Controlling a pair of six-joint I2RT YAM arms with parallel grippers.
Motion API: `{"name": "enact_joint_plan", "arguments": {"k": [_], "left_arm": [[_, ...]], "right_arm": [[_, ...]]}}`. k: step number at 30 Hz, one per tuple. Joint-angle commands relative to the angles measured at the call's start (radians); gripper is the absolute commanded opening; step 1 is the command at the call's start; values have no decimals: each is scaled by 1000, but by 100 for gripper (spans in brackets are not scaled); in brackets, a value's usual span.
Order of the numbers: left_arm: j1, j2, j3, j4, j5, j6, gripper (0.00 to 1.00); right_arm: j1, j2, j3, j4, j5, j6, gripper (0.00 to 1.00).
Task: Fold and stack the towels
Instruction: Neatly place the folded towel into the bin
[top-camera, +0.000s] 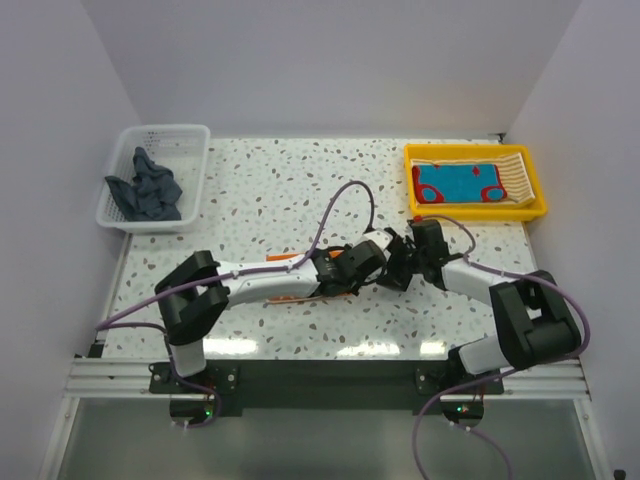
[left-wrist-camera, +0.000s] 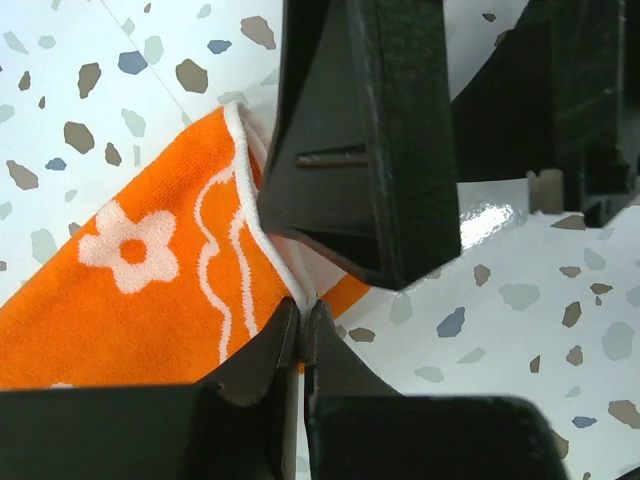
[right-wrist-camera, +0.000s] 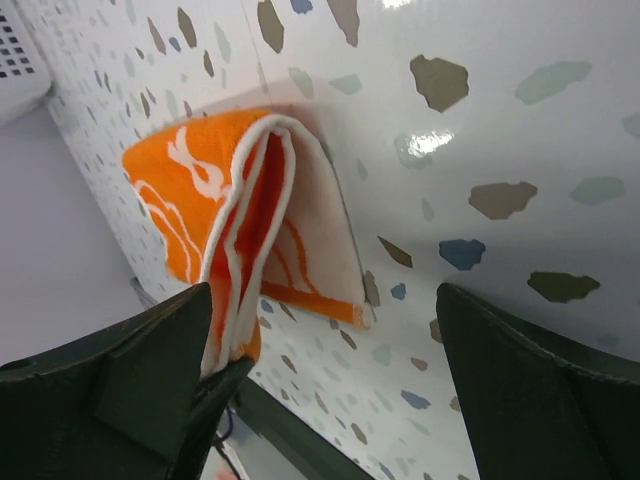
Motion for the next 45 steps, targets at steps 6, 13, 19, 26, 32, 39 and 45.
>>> {"name": "enact_joint_plan", "arguments": {"k": [6,13,19,26,32,39,45], "left_arm": [[5,-48,-21,55,12,-12,0],[2,-5,-21,59,18,-4,18],[-7,29,-9,86,18,-5,37],[-21,89,35,62,4,-12,60],[-39,147,94,2,-31,-15,63],[-49,219,135,-85,-68,-38,58],[-47,271,144,-150,-106,-88,41]], "right_arm": [[38,132,15,107,20,89,98],[36,88,8,11,146,32,98],[-39,62,82,-180,288,-140,98],[-123,42,98,-258,333,-230,98],[-142,45,76,-243,310,-241,98],[-140,39,65,-234,278,-240,98],[-142,23,64,-229,259,-237,98]]}}
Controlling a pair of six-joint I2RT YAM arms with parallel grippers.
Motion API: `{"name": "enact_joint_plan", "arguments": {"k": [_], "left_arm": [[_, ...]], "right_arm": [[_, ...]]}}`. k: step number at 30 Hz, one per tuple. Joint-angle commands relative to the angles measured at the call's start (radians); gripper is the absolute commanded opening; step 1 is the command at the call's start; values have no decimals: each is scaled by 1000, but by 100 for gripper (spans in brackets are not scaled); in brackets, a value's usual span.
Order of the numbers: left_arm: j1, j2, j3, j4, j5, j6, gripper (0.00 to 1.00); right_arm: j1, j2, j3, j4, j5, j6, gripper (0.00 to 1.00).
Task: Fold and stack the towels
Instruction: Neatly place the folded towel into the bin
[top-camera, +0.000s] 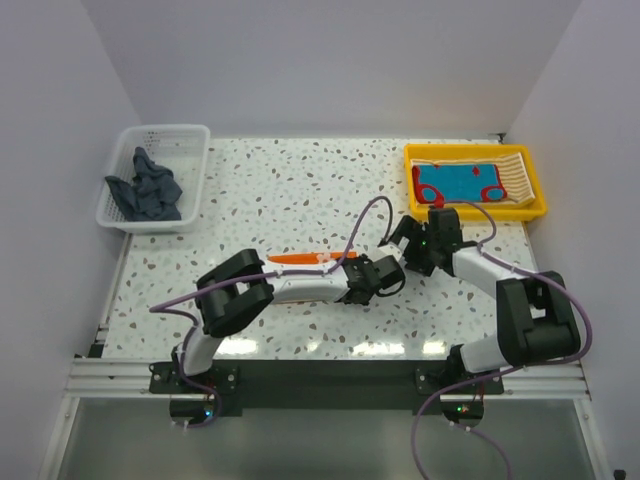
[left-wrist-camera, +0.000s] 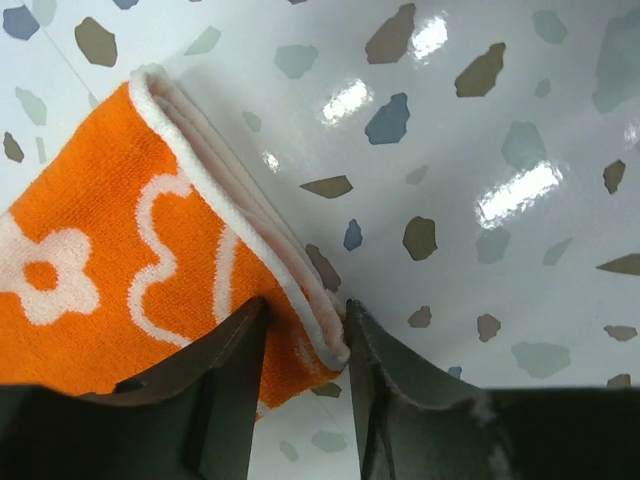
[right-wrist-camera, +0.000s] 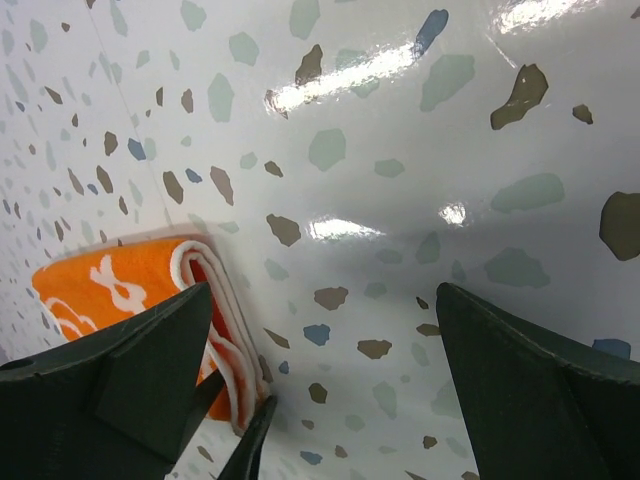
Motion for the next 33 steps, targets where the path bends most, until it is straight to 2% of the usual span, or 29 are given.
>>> {"name": "enact_joint_plan", "arguments": {"k": [1,2,3,5,8,16,25,33], "left_arm": [[-2,54,8,-83,-49,-43,38],[0,59,7,-84,-48,-43,33],[1,62,3,-86,-46,-45,20],[4,59,-6,-78,-35,-42,7],[15,16,-26,-52,-9,-33,0],[43,-163,-70,49,83,-10,0],[57,-200,-92,75,95,-19,0],[57,-194,-79,89,88,-26,0]], "right_arm": [[-8,6,-39,-96,32,-28,98],[-8,4,-41,-94,24,-28,98],[-8,1,-41,-90,4,-23,98],[-7,-1,-45,-77,-16,-19,98],[-5,4,-58,-47,-65,1,99],[82,47,-91,70,-156,147,99],[185,130,-110,192,-169,299,99],[243,211,-108,231,-206,326,97]]}}
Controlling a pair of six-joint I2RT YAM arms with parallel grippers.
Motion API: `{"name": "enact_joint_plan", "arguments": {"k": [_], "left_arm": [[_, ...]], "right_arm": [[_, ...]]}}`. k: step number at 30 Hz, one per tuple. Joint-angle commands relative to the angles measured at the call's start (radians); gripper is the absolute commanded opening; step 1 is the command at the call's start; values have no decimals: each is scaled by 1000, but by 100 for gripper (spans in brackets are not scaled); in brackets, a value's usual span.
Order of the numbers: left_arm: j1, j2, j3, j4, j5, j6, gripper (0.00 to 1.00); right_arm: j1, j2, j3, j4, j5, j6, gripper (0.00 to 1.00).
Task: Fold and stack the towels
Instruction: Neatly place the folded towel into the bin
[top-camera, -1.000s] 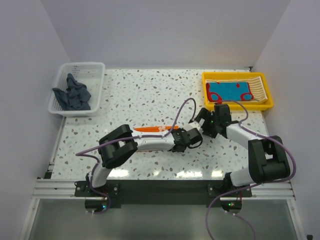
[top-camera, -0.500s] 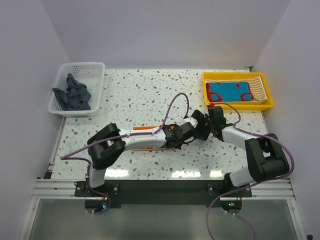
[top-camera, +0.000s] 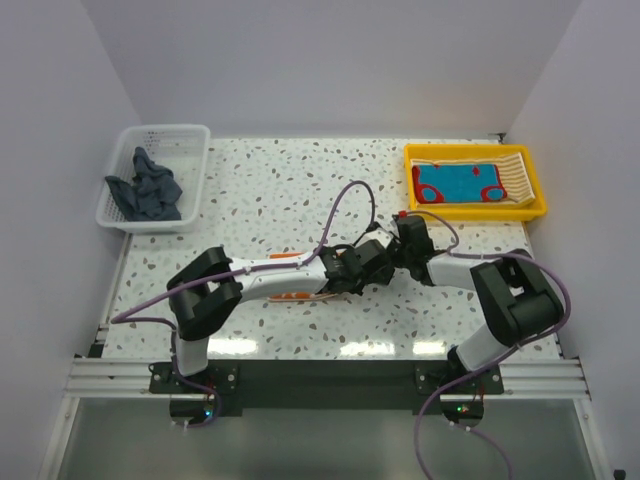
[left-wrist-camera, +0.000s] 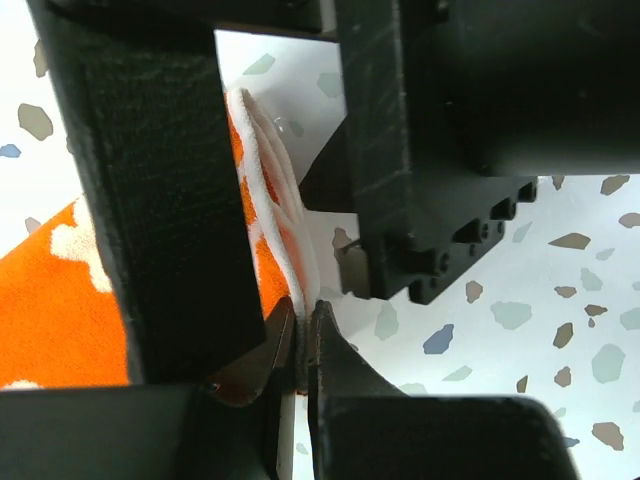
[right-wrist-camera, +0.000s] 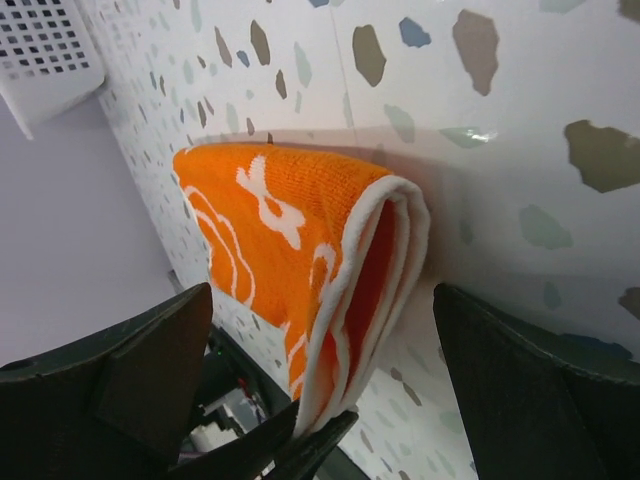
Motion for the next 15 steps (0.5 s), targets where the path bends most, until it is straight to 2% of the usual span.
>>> {"name": "enact_joint_plan", "arguments": {"k": [1,7,11,14,15], "left_arm": [[3,-31,7,53,-5,-12,0],[3,-10,24,55,-4,-14,0],[2,-7,22,53,-4,-18,0],[2,-2,25,58,-5,-20,0],[2,4,27,58,-5,-18,0]], "right_arm": [[38,74,-51,-108,33,4,97],[58,99,-71,-85,30,4,90],[60,129,-53,-62,12,0,77],[63,131,-45,-61,9,-7,55],[64,128,-40,-67,16,-20,51]]}}
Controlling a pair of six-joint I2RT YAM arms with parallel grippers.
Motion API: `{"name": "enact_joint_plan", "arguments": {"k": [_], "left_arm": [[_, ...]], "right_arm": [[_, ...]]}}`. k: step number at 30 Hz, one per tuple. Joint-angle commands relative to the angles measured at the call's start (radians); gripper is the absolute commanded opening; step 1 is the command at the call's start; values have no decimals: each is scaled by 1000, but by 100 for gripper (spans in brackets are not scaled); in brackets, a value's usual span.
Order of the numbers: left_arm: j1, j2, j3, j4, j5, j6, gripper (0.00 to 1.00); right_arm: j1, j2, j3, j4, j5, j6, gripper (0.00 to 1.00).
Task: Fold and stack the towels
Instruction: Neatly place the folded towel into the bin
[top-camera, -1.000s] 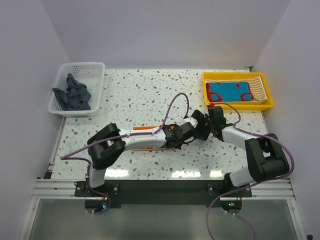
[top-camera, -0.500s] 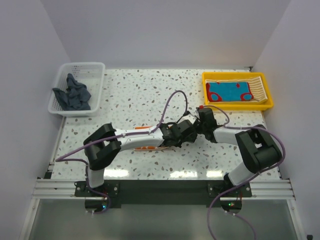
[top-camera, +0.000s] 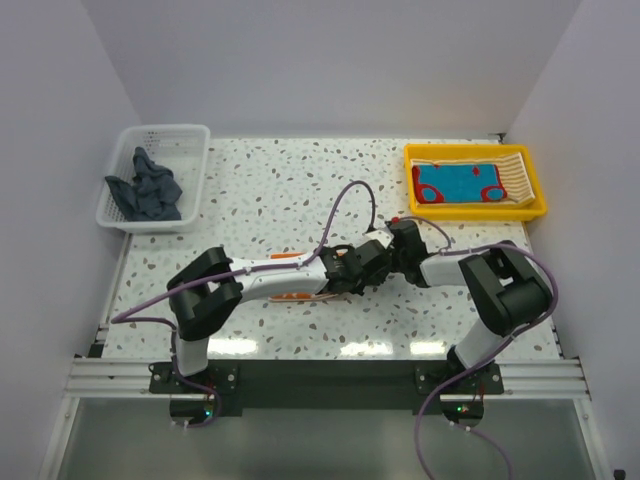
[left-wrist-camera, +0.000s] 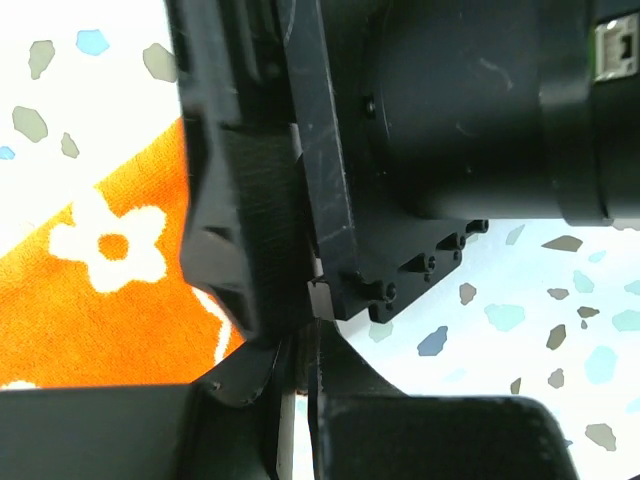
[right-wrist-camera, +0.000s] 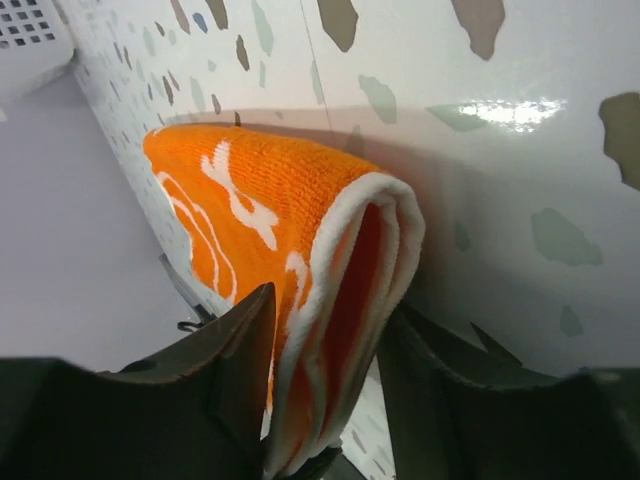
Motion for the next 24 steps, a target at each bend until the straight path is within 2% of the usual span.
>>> {"name": "enact_joint_plan", "arguments": {"k": [1,2,3,4,5,7,8,10,11,12,13,16,19,23,24], "left_arm": [[4,5,28,44,-5,-15,0],[2,7,33,42,-5,-15,4],[2,7,34,40,-5,-17,6],[2,5,34,39,-5,-17,18],[2,4,34,40,-5,-18,23],[4,-12,33,37,-8,-17,33],[5,-18,30,39,-8,-18,42],[5,-41,24,42,-7,-18,53],[10,-50,16,50,-4,-20,66],[12,-71,10,51,4,-23,72],[16,-84,-5,54,7,-26,82],[39,-143,-42,59,33,-38,97],[85,-234,-103,65,64,-47,100],[221,-375,-191,48,91,-32,100],[252,-427,-203,36,99,-11,100]], "right_arm": [[19,47,-29,-156,47,-67,47],[19,41,-26,-170,52,-73,37],[19,36,-25,-179,58,-87,31],[19,33,-14,-190,64,-96,26],[19,22,-8,-215,70,-107,9],[19,14,20,-245,87,-142,0],[16,10,30,-279,92,-155,0],[18,5,64,-308,103,-187,0],[15,5,78,-340,113,-201,0],[12,7,110,-359,116,-230,0],[9,8,127,-377,120,-247,0],[-7,24,208,-454,142,-325,0],[-45,56,306,-549,172,-418,0],[-123,96,473,-708,198,-553,0],[-134,106,557,-741,224,-617,0]]}}
